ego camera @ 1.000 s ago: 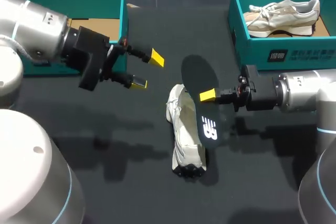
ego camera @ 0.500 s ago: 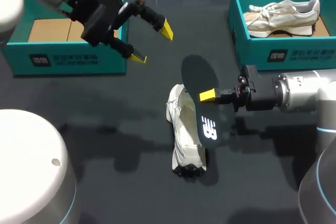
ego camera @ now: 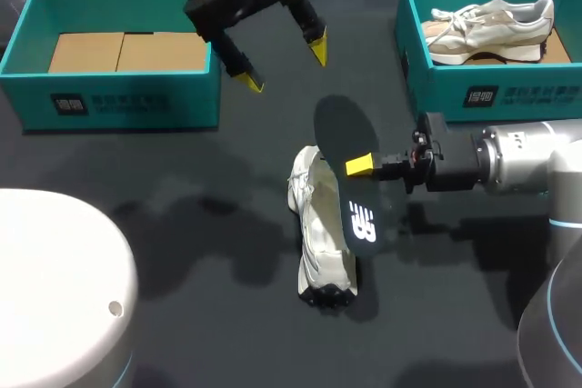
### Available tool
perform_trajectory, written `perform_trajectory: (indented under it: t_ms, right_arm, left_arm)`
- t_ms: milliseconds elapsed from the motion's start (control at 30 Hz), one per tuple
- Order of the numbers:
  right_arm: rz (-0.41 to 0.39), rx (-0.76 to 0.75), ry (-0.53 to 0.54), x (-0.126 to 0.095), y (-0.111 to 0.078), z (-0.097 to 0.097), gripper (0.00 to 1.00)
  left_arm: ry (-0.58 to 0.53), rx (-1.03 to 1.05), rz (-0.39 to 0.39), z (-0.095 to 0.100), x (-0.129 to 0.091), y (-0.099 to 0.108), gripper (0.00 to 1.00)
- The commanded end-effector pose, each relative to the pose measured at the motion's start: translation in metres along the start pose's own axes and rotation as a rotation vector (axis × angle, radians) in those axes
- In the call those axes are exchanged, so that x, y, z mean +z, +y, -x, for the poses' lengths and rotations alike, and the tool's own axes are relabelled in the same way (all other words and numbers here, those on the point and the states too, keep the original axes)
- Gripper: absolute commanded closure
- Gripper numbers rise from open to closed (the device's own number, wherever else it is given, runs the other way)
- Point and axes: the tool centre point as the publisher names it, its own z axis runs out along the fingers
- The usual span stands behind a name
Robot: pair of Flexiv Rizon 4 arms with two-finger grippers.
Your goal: Take the shoe out of the shoebox, open the shoe tongue, remove and reinsert the insole, then place the shoe into the shoebox
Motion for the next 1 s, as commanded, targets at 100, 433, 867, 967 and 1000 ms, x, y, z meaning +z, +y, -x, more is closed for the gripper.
perform_trajectory:
  t_ms: [100, 433, 867, 967, 1000]
  right_arm:
    - [0.001, 0.0, -0.002, 0.0, -0.001, 0.0, 1.0]
    - [0.001, 0.0, -0.002, 0.0, -0.001, 0.0, 1.0]
    - [0.001, 0.0, -0.002, 0.0, -0.001, 0.0, 1.0]
    - [0.001, 0.0, -0.002, 0.0, -0.001, 0.0, 1.0]
    - [0.001, 0.0, -0.002, 0.0, -0.001, 0.0, 1.0]
  left_arm:
    - [0.407, -0.002, 0.009, 0.017, 0.001, 0.011, 0.0]
    - [0.626, -0.021, 0.111, 0.039, 0.013, 0.023, 0.0]
    - [0.791, -0.073, 0.125, 0.043, 0.032, 0.04, 0.0]
    - [0.817, -0.089, 0.135, 0.043, 0.037, 0.042, 0.0]
    - [0.838, -0.091, 0.139, 0.043, 0.039, 0.042, 0.0]
